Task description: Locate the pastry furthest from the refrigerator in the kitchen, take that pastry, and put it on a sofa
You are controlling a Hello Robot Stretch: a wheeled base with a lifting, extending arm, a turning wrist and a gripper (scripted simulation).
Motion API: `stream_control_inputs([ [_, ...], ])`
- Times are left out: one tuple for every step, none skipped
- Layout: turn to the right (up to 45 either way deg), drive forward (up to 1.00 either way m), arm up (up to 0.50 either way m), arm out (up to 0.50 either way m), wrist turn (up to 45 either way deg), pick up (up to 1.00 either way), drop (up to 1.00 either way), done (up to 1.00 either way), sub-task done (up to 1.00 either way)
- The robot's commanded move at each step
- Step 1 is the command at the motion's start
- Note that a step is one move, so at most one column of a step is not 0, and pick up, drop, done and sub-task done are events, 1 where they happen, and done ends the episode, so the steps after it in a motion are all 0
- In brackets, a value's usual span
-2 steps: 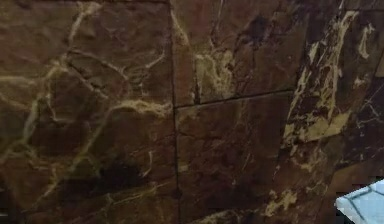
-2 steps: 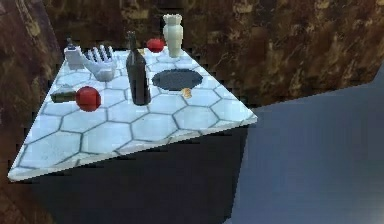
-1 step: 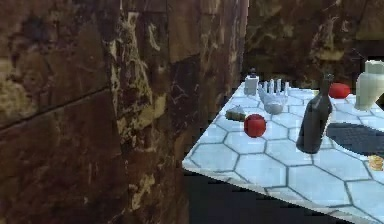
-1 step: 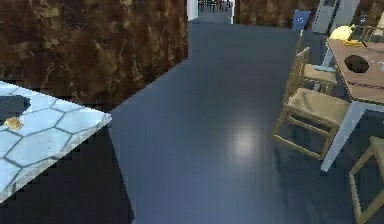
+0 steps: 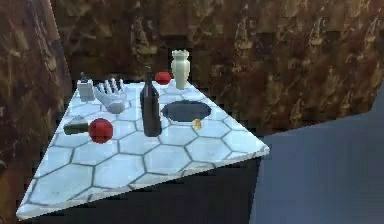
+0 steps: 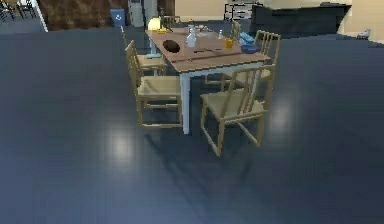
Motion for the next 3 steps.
stream_control_inputs([
  [45.0,0.0,0.0,0.0,0.0,0.0,0.0,0.0,0.0],
  [24.0,0.0,0.0,0.0,0.0,0.0,0.0,0.0,0.0],
  [0.0,0.3,0.0,0.0,0.0,0.0,0.0,0.0,0.0],
])
